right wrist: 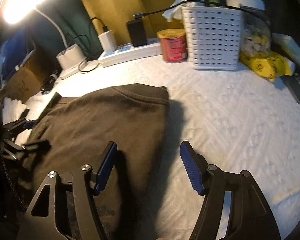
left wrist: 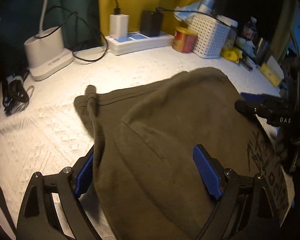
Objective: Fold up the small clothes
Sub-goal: 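Grasp the collar end of the strip with both grippers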
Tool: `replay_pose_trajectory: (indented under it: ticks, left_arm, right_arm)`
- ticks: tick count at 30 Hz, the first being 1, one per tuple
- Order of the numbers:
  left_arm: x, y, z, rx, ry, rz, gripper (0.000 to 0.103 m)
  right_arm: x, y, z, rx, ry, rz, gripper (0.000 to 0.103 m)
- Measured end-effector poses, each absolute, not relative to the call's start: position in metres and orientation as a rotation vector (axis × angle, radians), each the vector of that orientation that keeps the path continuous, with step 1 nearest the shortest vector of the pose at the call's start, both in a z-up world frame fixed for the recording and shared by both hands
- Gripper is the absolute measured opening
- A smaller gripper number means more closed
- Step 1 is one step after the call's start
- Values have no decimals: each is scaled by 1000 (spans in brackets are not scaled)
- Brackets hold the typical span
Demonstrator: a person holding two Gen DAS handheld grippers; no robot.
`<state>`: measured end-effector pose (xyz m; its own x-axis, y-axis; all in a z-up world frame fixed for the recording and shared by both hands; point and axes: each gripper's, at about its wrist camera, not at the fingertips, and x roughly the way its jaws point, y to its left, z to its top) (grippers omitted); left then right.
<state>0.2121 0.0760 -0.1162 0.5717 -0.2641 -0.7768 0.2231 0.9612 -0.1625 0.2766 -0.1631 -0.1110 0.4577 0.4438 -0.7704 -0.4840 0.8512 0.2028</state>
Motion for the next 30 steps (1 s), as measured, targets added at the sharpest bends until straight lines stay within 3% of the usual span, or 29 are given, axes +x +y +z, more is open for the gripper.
replay_pose_trajectory:
  ticks: [5, 8, 9, 14, 15, 17, 21, 30]
  left_arm:
    - [210, 56, -119, 3, 893, -309, 77]
    - [212, 46, -117, 25, 883, -327, 58]
    - [212, 46, -117, 26, 882, -328, 56]
    - [212, 42, -117, 20, 877, -337, 37]
    - [211, 42, -117, 20, 876, -336, 35]
    - [209, 39, -116, 24, 875, -341, 29]
    - [207, 36, -115, 27, 872, -330, 26]
    - [193, 29, -110, 16, 865, -338, 25]
  right_arm:
    - [272, -141, -111, -115, 924, 622, 69]
    - [271, -134, -112, -130, 922, 629, 68]
    - [270, -133, -112, -135, 921, 635, 59]
    - [268, -132, -112, -145, 917, 619, 42]
    - [268, -132, -112, -144, 917, 627, 31]
    - [264, -128, -111, -160, 915, 649, 23]
    - [258, -123, -108, -183, 901, 651, 17]
    - [244, -133, -100, -152, 886, 662, 16]
